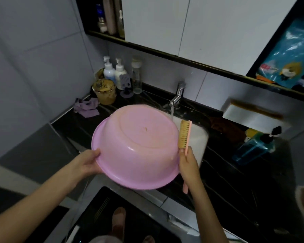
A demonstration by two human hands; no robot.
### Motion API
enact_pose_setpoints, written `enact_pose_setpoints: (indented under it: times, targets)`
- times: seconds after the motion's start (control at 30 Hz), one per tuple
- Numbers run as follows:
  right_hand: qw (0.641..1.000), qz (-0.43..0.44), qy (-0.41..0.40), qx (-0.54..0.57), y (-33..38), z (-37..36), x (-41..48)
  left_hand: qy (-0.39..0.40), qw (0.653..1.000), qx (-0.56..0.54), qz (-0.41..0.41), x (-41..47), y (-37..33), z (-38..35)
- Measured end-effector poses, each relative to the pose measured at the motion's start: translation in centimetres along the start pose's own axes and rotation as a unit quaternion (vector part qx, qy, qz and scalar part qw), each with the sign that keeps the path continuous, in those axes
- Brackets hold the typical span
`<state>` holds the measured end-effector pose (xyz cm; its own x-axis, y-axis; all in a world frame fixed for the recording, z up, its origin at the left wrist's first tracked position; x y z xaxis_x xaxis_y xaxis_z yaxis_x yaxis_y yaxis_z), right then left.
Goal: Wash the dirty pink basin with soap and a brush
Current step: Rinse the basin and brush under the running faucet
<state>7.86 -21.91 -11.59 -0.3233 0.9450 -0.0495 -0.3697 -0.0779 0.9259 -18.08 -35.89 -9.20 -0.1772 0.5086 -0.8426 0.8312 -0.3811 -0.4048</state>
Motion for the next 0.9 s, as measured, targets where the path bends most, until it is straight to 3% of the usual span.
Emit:
enact_pose_setpoints:
  times: [0.2,0.5,0.63,0.73,0.8,0.83,0.9]
  targets:
    - [0.997,-0.031,-0.013,-0.070,-1.4,2.1,1.9,-0.053,0.998,-0.004,0.030,2.7,0.3,-4.9]
    - [0.990,-0.088,-0.020,-0.110,-3.2,4.8,4.5,-0.053,0.995,0.018,0.083,7.8,0.0,-11.4]
    - [0.985,-0.104,-0.027,-0.134,-3.3,4.4,6.1,-0.074,0.988,0.120,0.062,11.0,-0.7,-11.0]
    - [0.980,-0.125,-0.033,-0.152,-3.1,3.6,8.0,-0.046,0.990,0.128,0.035,13.8,-1.9,-10.4]
    - [0.976,-0.146,-0.025,-0.158,-3.1,3.2,9.4,-0.050,0.971,0.232,0.007,16.0,-3.5,-9.3]
    - [0.973,-0.154,-0.014,-0.172,-3.0,3.1,10.0,-0.065,0.946,0.317,-0.010,16.7,-4.2,-8.5]
    - [0.961,-0.180,0.008,-0.210,-3.4,2.6,11.9,-0.093,0.862,0.496,-0.038,17.9,-5.8,-7.4]
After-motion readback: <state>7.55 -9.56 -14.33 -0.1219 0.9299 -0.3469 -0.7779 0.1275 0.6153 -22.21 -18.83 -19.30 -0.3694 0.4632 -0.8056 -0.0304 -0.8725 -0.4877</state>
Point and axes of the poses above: each hand's wrist, its own x-axis towards the middle knuckle, its own z-axis out of the back of the hand, y = z × x, the point moved 2 cm from there along x, towards the middle knuckle, and after that the axes turned 5 degrees about z, right-handed, at the moved point
